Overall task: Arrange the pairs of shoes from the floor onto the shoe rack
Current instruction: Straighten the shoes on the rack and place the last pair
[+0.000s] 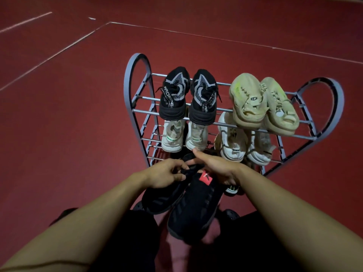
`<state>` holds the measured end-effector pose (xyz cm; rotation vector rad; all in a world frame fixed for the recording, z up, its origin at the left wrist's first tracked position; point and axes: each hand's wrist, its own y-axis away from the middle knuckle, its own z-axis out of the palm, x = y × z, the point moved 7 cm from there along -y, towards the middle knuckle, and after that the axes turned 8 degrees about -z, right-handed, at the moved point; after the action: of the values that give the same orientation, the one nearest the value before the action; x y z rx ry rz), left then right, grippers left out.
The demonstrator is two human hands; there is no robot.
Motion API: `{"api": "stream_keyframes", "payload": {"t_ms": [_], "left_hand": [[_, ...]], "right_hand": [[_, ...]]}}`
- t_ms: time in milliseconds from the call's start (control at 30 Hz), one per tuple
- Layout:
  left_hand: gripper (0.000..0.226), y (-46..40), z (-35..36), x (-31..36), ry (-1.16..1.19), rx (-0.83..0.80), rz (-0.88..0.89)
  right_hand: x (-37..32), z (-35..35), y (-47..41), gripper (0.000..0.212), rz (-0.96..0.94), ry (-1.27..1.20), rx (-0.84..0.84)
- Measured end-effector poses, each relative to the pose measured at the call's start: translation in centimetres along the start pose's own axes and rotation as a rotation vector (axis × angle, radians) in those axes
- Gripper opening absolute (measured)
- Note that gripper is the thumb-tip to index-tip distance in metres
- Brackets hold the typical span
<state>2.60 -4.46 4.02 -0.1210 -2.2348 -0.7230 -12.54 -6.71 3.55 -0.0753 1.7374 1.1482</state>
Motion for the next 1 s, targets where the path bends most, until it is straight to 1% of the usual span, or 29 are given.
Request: {"api": "stream_keyframes", "payload": {"t_ms": [133,267,400,467,567,667,733,767,867,1000], "left_hand": [[0.022,0.3,0.2,0.3,-0.037,-0.018,0.032],[0.019,0.5,0.4,0.1,-0.037,-0.041,0.023],[0.02,0.7,1.1,-0.2,-0.071,-0.09,-0.037],[0.025,0.9,1.6,-0.5,-0.127,-0.109,-0.079],[0.044,1.3,2.4,-0.8,-0.212,-0.113,-0.12],[0.066,1.6,3.2,-0.7,-0.228,-0.082,-0.127],[0.072,1.5,3.7,-0.8,-0.212,-0.044,-0.152],[0.073,1.3,3.9,-0.8,-0.173,-0.023,-0.17],[0.069,1.1,3.9,-0.7,-0.052,0.027,-0.224],[0.067,1.5,3.7,0.0,-0.116,0.098,-0.225]], "right_hand": [[0.1,0.3,-0.1,0.086,0.051,-0.071,0.02],[0.7,0.3,-0.2,0.095,0.07,-0.061,0.005],[1.0,0.7,0.2,0.091,0.07,-0.053,0.04],[1.3,1.2,0.4,0.089,0.064,-0.051,0.066],[2.3,1.8,0.6,0.087,0.071,-0.039,0.089],[3.1,2.3,0.9,0.077,0.064,-0.067,0.116],[3.4,2.8,1.0,0.084,0.056,-0.112,0.114],[3.6,2.8,1.1,0.089,0.057,-0.13,0.126],[3.7,3.1,1.4,0.092,0.047,-0.191,0.135],[3.9,3.6,1.5,0.097,0.045,-0.266,0.126]]}}
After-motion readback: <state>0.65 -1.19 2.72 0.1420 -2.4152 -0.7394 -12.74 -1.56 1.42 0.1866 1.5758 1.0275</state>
